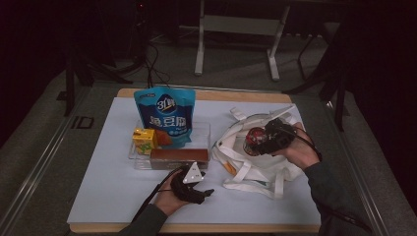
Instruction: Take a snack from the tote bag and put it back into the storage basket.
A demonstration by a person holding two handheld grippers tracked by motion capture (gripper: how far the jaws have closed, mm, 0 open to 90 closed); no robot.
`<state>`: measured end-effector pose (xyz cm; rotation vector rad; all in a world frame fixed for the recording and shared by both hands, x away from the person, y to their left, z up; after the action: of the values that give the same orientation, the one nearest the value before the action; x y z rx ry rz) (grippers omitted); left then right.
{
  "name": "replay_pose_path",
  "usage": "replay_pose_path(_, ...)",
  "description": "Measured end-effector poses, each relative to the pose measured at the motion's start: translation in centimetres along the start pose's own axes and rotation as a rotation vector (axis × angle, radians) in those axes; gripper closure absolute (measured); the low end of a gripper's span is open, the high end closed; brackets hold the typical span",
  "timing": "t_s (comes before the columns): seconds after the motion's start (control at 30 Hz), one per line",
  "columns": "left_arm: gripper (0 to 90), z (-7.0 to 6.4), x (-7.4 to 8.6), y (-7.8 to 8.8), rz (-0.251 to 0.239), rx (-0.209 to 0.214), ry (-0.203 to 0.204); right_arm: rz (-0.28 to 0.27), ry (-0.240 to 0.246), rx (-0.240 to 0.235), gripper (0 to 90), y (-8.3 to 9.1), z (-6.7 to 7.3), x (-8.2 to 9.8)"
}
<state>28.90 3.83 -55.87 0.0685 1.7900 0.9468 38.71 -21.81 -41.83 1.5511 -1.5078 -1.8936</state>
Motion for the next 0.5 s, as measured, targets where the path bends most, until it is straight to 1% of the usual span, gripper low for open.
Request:
replay_pose_path(0.17, 32.5, 0.0, 0.0, 0.0, 0.0, 0.0, -0.001, -0.001, 0.009, -0.004, 25.4, -0.12, 0.12, -0.09)
replay_pose_path(0.37, 32.5, 0.0, 0.0, 0.0, 0.001, 0.0, -0.001, 0.0, 0.006, -0.006, 25.4, -0.15, 0.27, -0.24)
replay_pose_path(0.5, 32.5, 0.0, 0.0, 0.0, 0.001, 0.0, -0.001, -0.004, 0.017, -0.009, 25.4, -0.13, 0.39, -0.52)
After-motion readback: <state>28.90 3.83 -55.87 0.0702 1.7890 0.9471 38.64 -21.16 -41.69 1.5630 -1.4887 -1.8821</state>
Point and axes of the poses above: each handheld gripper's, and its own axes: y roughly backward along the jaws, x roughly out of its underside, z roughly to its left, the point moved 3 cm from there along -y, roughly forward along the jaws, and after that the axes turned 9 degrees about y, right-handed, at the moved point
